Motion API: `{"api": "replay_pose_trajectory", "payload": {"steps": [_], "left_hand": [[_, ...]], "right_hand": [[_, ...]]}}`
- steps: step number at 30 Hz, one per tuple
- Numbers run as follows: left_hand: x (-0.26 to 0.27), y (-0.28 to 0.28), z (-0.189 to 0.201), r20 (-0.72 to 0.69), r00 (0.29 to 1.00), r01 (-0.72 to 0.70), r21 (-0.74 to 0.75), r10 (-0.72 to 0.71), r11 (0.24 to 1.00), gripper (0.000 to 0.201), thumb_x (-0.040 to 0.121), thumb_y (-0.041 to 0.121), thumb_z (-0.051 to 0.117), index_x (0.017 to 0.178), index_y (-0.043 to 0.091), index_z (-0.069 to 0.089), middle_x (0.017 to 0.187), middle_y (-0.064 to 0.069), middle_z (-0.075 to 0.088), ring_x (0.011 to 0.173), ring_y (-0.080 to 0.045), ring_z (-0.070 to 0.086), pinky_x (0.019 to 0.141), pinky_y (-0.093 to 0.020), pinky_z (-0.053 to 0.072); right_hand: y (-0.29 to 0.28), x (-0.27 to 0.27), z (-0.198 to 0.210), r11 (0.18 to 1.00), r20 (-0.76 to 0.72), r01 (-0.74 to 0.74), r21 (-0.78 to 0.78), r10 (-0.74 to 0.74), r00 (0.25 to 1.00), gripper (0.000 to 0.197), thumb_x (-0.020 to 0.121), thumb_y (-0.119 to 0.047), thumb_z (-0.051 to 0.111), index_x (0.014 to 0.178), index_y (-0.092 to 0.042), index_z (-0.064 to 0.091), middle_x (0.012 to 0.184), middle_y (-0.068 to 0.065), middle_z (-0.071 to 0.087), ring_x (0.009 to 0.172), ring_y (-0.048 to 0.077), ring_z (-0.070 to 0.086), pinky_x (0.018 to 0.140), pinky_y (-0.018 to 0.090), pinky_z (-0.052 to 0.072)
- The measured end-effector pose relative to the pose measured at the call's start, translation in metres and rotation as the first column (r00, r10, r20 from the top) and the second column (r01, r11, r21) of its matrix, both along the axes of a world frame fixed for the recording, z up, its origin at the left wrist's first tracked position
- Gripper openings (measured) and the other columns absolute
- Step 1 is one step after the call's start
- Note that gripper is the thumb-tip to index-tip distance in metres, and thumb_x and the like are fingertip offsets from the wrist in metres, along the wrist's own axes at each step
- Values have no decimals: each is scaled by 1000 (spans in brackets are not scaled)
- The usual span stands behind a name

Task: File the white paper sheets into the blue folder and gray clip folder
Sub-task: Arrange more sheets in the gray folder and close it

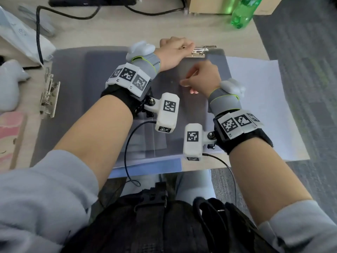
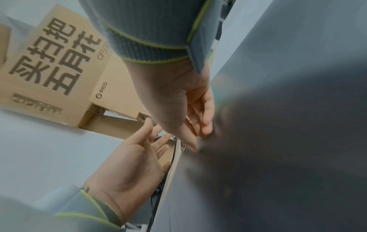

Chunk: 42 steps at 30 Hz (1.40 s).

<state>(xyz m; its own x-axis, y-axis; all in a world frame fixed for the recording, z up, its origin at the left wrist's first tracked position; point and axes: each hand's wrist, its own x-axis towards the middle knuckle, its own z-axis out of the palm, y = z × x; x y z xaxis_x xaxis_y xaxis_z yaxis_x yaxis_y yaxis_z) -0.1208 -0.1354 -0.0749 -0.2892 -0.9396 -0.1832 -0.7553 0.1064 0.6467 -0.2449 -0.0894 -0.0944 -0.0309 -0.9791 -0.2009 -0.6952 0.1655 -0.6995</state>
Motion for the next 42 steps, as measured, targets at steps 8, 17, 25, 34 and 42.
{"api": "replay_pose_trajectory", "payload": {"steps": [8,17,25,34,42], "left_hand": [[0,65,-9,-85,996,-2,53,6,999,58,68,68,40,114,39,60,128,5,56,133,-19,37,115,-37,27],[-31,126,-14,-149,988,45,70,-34,997,55,69,58,42,116,35,61,126,7,61,131,-18,42,113,-36,31],[-78,138,-19,-276,958,78,-15,-79,997,24,90,16,56,111,15,67,111,-1,66,103,-10,57,84,-12,41],[-125,132,-33,-221,969,132,65,-115,989,25,89,13,58,113,9,66,101,0,61,85,-6,54,79,-7,39],[-129,125,-37,-244,969,65,127,-32,990,25,89,13,57,113,11,66,119,-7,65,107,-14,57,100,-22,39]], "right_hand": [[73,-46,-7,946,-316,322,-38,-317,894,64,72,-39,70,129,-20,46,131,10,47,125,32,35,99,43,36],[120,-68,-6,927,-171,373,31,-363,916,74,70,-36,78,132,-14,43,134,11,47,127,31,42,106,41,36],[154,-134,-7,808,-385,589,-1,-544,746,52,86,-28,51,133,-9,41,138,13,40,130,31,34,95,47,36],[159,-163,-17,782,-305,622,39,-583,753,61,75,-31,68,130,-14,47,134,9,40,127,29,34,98,43,35],[157,-159,-10,796,-238,604,22,-583,777,53,64,-29,68,115,-17,57,119,6,49,97,32,60,82,46,54]]}}
